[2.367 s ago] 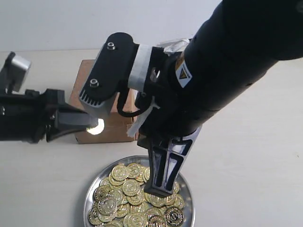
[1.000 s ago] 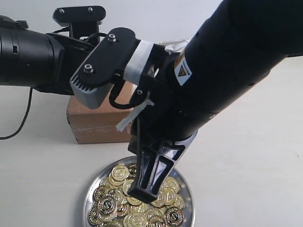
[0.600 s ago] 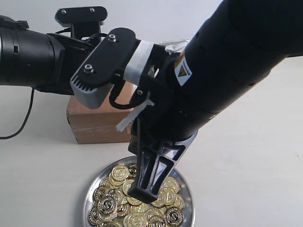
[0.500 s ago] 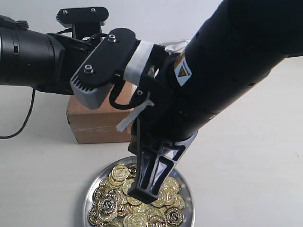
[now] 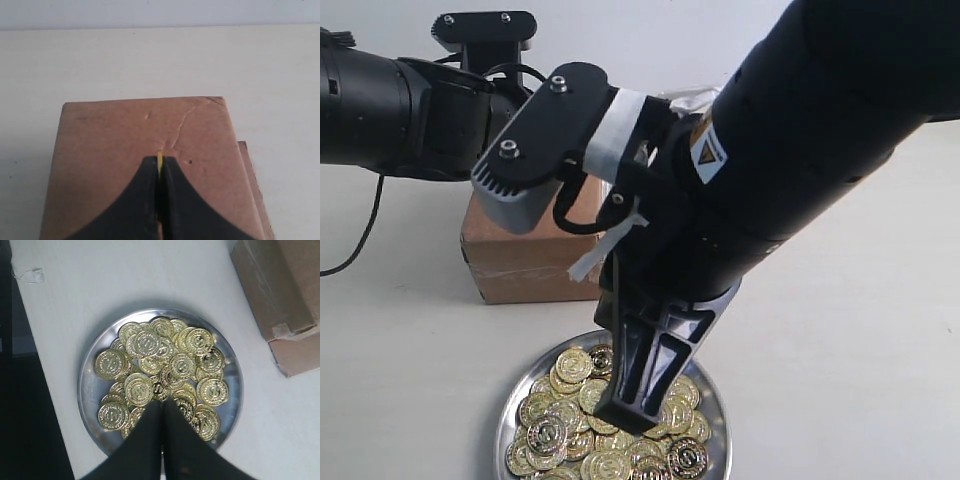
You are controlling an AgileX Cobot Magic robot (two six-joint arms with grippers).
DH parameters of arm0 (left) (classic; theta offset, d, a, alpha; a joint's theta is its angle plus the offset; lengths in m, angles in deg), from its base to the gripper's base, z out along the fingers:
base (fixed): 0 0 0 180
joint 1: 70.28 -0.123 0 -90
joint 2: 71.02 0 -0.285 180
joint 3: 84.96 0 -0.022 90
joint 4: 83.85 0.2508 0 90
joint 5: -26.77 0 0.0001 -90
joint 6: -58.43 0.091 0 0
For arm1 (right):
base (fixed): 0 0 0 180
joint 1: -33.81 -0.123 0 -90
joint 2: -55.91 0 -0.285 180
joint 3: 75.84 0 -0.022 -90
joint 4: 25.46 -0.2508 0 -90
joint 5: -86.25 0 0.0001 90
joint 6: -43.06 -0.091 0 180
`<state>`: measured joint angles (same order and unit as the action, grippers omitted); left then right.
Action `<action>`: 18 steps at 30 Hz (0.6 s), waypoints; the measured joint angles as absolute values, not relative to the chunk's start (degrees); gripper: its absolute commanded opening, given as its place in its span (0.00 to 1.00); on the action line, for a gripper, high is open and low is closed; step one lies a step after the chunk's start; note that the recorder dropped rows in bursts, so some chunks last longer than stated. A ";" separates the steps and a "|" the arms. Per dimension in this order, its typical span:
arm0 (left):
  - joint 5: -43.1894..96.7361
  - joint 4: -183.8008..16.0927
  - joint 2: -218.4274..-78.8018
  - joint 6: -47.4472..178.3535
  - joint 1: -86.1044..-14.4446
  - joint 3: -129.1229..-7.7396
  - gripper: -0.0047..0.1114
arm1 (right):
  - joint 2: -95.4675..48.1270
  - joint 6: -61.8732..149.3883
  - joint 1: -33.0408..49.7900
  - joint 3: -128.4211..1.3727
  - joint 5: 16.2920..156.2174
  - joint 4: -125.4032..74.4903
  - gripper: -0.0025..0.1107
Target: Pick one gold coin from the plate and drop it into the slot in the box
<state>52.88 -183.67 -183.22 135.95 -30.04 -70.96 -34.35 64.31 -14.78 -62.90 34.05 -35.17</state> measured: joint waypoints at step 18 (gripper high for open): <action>48.75 -183.67 -183.22 140.99 -30.04 -70.96 0.04 | -34.35 60.06 -14.78 -62.90 35.84 -33.90 0.02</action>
<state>48.75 -183.67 -183.22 140.99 -30.04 -70.96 -34.35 60.06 -14.78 -62.90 35.84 -33.90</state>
